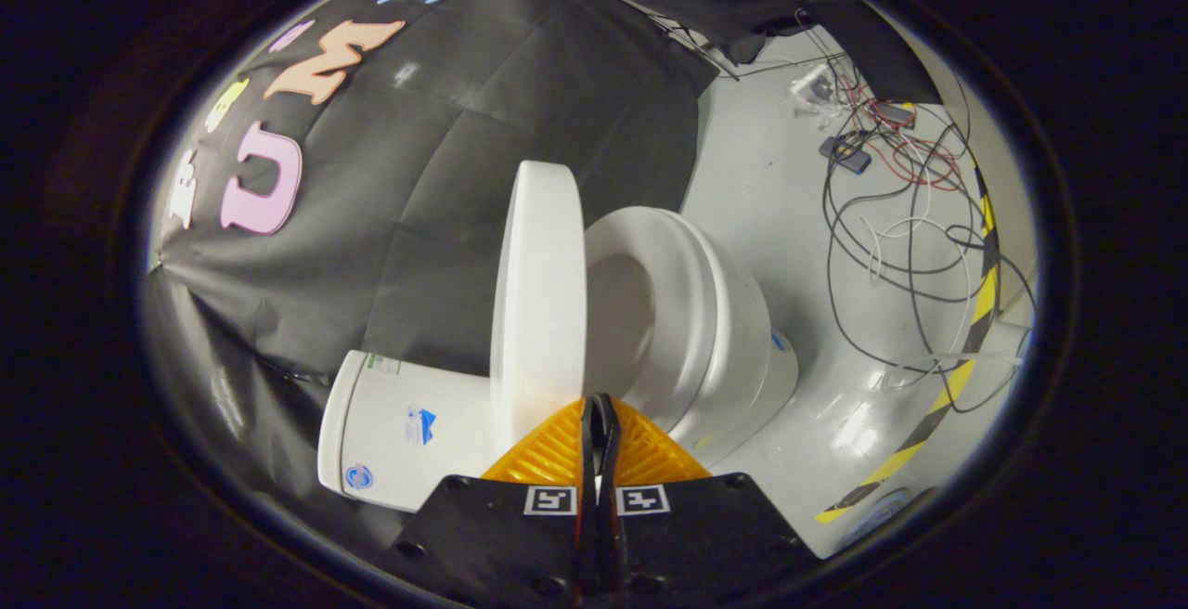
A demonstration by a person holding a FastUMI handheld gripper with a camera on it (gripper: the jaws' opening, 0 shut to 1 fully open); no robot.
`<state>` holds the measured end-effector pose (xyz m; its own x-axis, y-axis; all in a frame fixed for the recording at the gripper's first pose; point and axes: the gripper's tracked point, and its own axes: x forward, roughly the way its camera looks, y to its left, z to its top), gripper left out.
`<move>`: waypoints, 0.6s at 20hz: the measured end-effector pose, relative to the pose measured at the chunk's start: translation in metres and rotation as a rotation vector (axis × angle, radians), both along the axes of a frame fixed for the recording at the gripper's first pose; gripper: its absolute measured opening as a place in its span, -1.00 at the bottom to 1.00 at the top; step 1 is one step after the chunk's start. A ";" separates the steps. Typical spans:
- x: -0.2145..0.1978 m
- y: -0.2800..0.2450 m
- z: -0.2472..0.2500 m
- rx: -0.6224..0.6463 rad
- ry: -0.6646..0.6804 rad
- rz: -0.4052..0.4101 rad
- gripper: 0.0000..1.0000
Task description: Open the toilet lid.
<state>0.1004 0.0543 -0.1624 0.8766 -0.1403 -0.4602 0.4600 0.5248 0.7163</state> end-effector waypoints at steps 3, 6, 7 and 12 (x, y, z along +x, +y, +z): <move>0.001 0.002 0.007 -0.020 0.004 0.007 -0.97; 0.003 0.011 0.024 -0.052 -0.021 0.016 -0.98; 0.003 0.015 0.030 -0.069 -0.032 0.023 -0.97; 0.006 0.033 0.054 -0.103 -0.105 0.037 -0.98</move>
